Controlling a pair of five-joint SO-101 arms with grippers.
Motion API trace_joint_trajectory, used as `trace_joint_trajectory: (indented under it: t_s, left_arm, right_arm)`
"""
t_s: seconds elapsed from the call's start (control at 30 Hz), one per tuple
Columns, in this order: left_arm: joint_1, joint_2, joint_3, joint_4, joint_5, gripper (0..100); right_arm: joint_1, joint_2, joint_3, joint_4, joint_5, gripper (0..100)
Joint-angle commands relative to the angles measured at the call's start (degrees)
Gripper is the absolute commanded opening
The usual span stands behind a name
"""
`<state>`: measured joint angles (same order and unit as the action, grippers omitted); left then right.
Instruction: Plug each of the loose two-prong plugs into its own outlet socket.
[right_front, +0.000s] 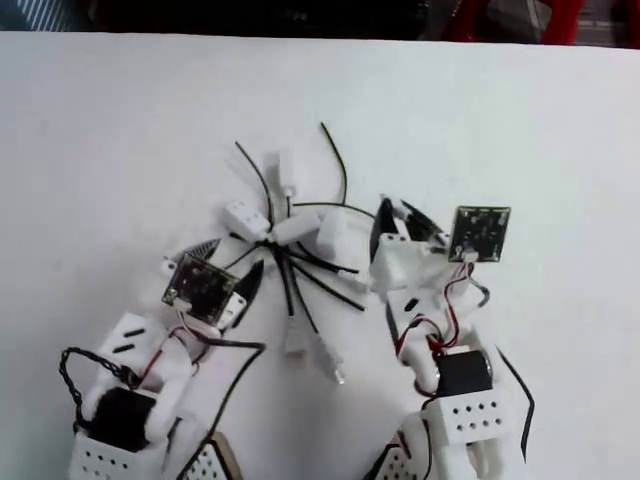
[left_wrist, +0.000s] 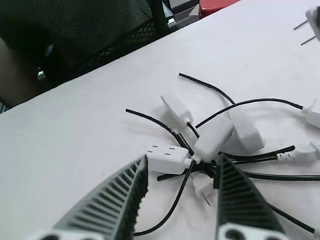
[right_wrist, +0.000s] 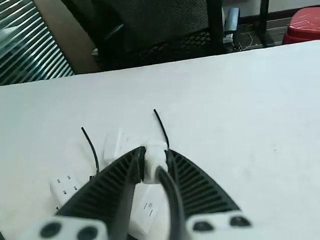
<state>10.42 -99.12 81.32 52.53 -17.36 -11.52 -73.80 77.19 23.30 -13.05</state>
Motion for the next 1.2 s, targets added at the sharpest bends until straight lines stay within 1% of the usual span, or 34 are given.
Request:
trace_joint_trajectory:
  t_s: [0.0,0.03,0.17,0.27,0.5,0.67,0.8,0.87,0.93,1.03,1.1,1.17]
  left_arm:
    - [-1.6,16.8,-14.3,-0.2,-1.4,23]
    - [-1.5,21.5,-17.2,0.0,-1.7,23]
    - [-0.9,40.0,-26.6,-0.3,-8.4,23]
    - [-0.2,53.1,-32.7,-1.1,-11.2,23]
    - [5.0,78.6,-44.3,-7.1,-13.6,23]
    - [5.4,93.6,-53.1,-10.1,-13.6,23]
    - [5.1,103.3,-59.9,-9.8,-13.8,23]
    - [5.3,107.3,-62.2,-9.1,-15.3,22]
    - [5.5,110.6,-64.0,-8.6,-17.0,22]
    - [5.3,114.1,-65.8,-8.6,-17.3,22]
    - [5.3,115.0,-66.2,-8.6,-17.6,17]
    - [5.6,114.9,-66.3,-8.6,-17.6,9]
  right_arm:
    - [2.3,-0.6,-0.6,-1.9,-2.0,1.8]
    - [2.9,-0.6,-0.5,-2.5,-2.5,1.8]
    - [4.4,-0.6,1.0,-5.3,-2.5,1.8]
    - [5.2,-0.5,1.8,-7.6,-2.1,1.8]
    - [5.4,-0.5,1.9,-7.6,-2.0,1.8]
    - [5.2,-0.5,2.0,-7.5,-2.0,1.8]
    - [5.1,-0.5,2.0,-7.5,-2.0,1.8]
    - [5.1,-0.5,2.0,-7.5,-2.0,1.8]
    - [5.1,-0.5,2.3,-7.5,-2.0,1.8]
    - [4.9,-0.5,2.5,-7.7,-2.0,1.8]
    - [4.3,-0.5,2.5,-7.5,-2.0,1.8]
    - [3.6,-0.5,2.5,-7.5,-2.0,1.8]
